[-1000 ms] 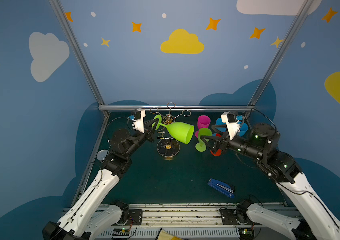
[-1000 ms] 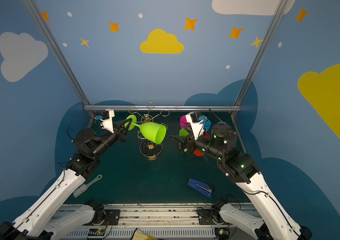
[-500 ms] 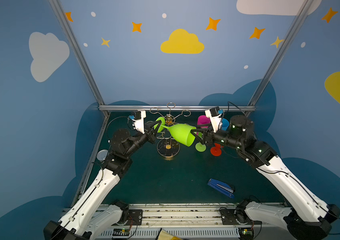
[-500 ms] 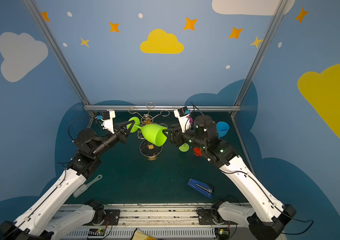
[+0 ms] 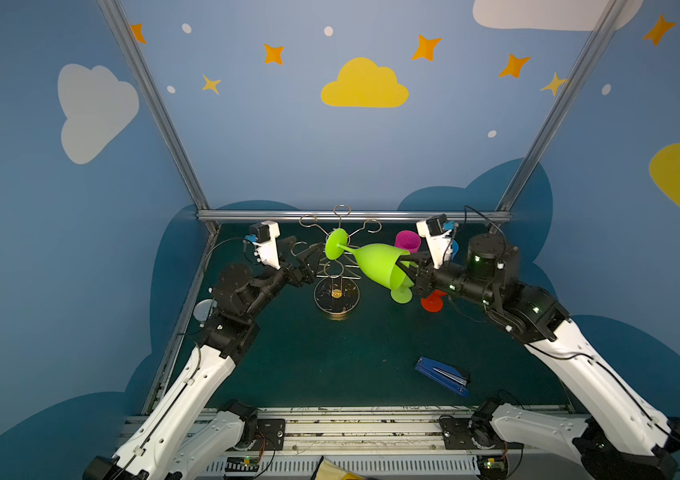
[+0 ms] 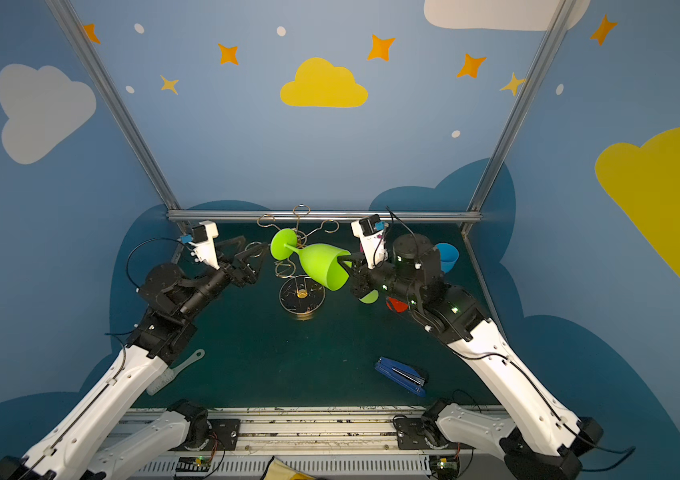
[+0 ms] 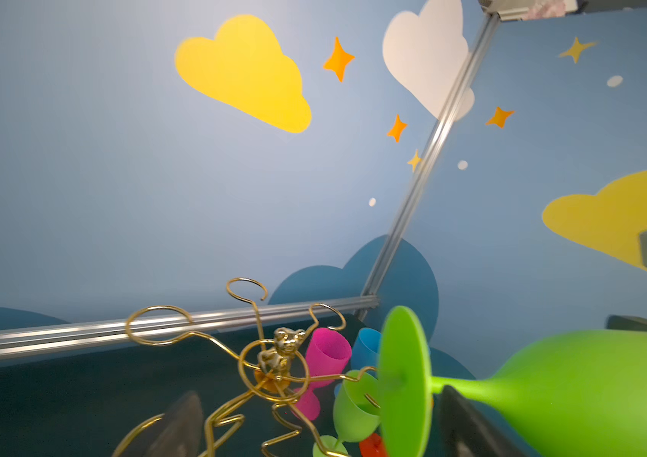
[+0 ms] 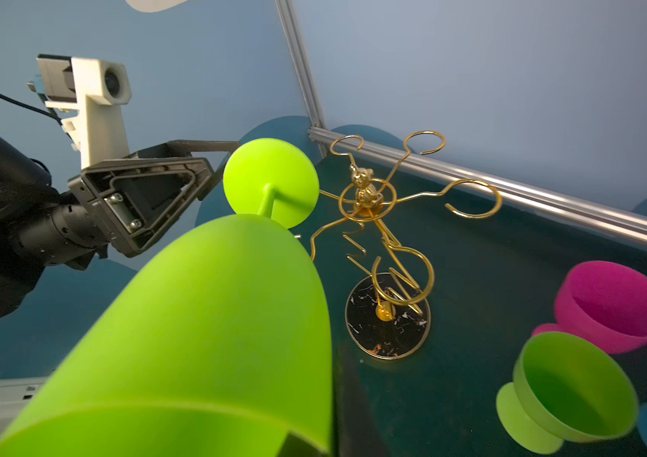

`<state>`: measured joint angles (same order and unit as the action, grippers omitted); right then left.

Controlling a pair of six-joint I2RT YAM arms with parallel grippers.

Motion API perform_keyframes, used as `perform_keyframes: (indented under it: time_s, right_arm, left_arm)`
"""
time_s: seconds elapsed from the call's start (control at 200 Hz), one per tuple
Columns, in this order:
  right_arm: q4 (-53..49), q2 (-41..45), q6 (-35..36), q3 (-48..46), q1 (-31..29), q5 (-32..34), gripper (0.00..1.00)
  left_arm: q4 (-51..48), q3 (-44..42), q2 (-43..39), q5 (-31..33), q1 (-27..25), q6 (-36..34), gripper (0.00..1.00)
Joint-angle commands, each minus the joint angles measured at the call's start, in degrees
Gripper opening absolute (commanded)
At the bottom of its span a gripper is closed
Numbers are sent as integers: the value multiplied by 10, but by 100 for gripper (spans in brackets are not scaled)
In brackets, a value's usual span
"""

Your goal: Take the wine glass off the wine glass rack

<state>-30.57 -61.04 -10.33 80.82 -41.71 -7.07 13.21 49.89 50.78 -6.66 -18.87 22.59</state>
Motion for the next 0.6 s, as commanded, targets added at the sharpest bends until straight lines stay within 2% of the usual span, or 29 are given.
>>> perform_keyframes:
  time_s: [0.0,0.085,0.295,0.441,0.591]
  right_arm:
    - [-89,42,40,29,2,63,0]
    - [-162,53,51,37,0,70,0]
    - [-291,68,16,-19,-13,90,0]
    - [-330,47,-25,-62,-18,141,0]
    - [-349,-32,-42,-64,-17,193,0]
  left_arm:
    - [19,-27,-42,85,31,15,99]
    - [21,-57,-65,130,69,48,99]
    - [30,-111,-89,123,152,93,99]
    - [34,-128,-91,118,175,96,99]
    - [23,-130,-85,108,181,93,99]
